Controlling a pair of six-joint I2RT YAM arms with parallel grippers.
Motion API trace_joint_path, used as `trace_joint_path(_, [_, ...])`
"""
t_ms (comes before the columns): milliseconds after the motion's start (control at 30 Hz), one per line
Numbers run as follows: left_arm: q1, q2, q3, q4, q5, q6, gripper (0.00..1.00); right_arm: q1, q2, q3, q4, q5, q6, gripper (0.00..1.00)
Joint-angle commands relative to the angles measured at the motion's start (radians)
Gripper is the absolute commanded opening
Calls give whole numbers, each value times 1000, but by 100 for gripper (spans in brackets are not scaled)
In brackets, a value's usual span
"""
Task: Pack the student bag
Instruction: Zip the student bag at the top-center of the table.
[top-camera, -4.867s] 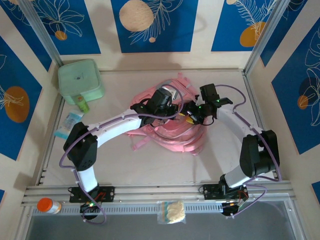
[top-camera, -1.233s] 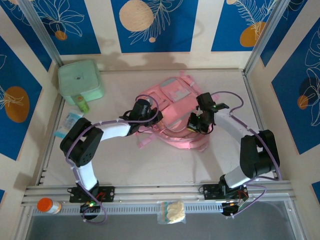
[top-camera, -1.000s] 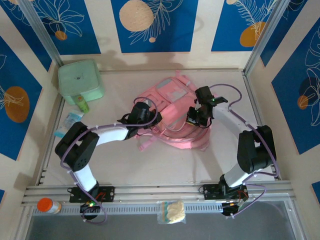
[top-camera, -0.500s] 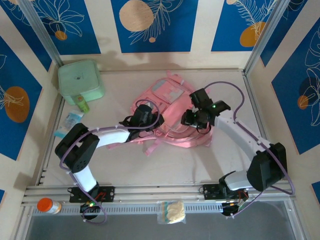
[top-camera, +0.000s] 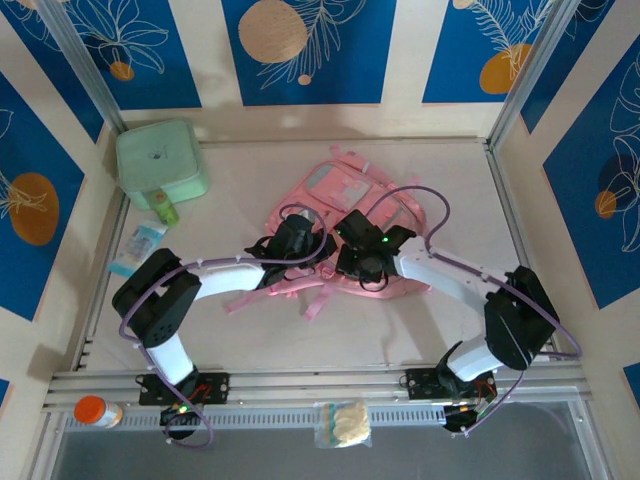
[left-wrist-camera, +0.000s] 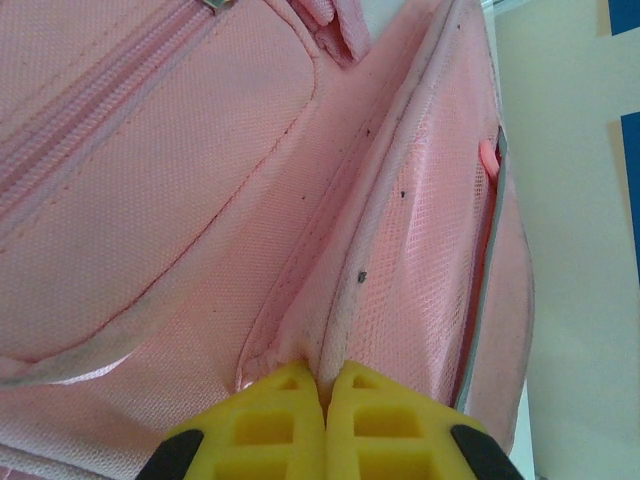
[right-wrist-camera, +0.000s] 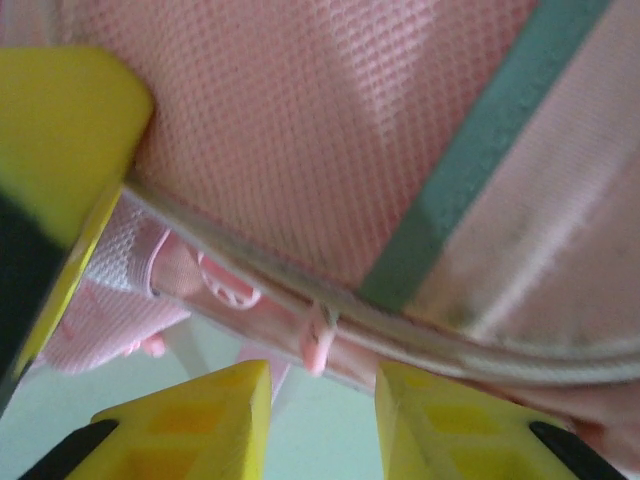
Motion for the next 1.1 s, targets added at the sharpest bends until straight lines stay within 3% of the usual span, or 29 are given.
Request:
trace_joint_path(0, [-16, -33, 45, 28, 14, 15, 0, 19, 49, 16, 45, 52, 73, 33])
trace_joint_path(233, [-15, -31, 55, 23, 14, 19, 0, 33, 139, 39, 67, 111, 105, 26])
trace_joint_path(533, [17, -55, 56, -32, -5, 65, 0, 39, 109, 59, -27, 174, 32, 0])
trace_joint_path(767, [150, -84, 88, -191, 20, 183, 0, 22, -1, 16, -159, 167, -111, 0])
trace_joint_path(867, [214, -122, 44, -188, 0, 218, 0, -48, -59, -26, -184, 74, -198, 0])
trace_joint_path(967, [281, -87, 108, -253, 87, 280, 0, -126, -109, -50, -219, 56, -266, 0])
trace_joint_path(1067, [327, -46, 175, -270, 138, 346, 0, -189, -122, -40, -189, -46, -379, 0])
